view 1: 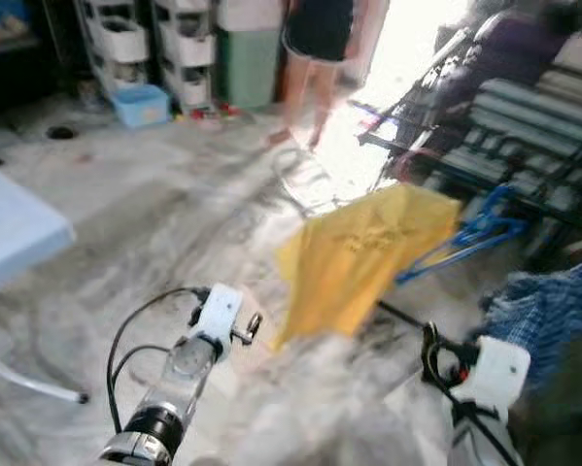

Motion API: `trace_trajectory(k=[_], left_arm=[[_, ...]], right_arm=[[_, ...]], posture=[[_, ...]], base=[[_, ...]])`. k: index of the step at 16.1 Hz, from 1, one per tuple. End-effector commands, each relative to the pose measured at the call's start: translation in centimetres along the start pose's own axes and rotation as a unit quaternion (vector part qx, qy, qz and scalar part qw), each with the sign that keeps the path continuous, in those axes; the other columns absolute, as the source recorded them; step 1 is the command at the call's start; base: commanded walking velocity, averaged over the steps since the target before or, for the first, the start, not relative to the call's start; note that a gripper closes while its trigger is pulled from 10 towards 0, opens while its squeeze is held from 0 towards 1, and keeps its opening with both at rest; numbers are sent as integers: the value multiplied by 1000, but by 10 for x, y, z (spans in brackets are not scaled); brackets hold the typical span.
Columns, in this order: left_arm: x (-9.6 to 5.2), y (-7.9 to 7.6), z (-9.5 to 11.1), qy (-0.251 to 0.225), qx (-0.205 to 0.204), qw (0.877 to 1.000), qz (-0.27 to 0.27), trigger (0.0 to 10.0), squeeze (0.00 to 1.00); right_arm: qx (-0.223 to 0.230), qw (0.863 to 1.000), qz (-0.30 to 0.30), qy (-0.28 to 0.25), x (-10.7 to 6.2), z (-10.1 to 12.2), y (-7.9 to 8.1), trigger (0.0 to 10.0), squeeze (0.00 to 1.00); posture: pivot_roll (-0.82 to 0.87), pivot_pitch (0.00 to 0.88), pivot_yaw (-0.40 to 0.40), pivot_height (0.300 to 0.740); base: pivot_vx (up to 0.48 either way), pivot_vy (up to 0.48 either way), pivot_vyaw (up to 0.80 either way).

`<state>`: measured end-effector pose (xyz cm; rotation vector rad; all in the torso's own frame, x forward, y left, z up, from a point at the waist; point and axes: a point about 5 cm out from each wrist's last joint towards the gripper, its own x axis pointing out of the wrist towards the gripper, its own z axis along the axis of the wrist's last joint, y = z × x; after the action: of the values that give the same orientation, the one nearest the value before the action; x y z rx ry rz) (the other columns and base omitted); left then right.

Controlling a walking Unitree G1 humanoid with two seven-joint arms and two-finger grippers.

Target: Hang hanger

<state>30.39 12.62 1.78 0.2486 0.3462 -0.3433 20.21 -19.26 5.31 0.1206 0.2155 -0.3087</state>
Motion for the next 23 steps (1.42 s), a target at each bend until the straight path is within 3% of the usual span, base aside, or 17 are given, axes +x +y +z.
trace_trajectory(k=[1, 17, 23], left_arm=[[0, -7, -2, 4, 4, 1000, -12, 10000, 0], [-2, -5, -5, 5, 9, 1000, -14, 10000, 0], [1, 0, -2, 16, 15, 999, -28, 10000, 0]], right_arm=[[-5, 1000, -4, -5, 2, 3, -3, 10000, 1000], [-4, 1000, 5, 2, 5, 0, 0, 10000, 1000], [35, 999, -17, 4, 8, -7, 5, 10000, 1000]], posture=[[157, 0, -123, 740], [159, 0, -123, 740], [169, 0, -52, 740]], base=[[-300, 0, 0], [0, 0, 0], [0, 0, 0]])
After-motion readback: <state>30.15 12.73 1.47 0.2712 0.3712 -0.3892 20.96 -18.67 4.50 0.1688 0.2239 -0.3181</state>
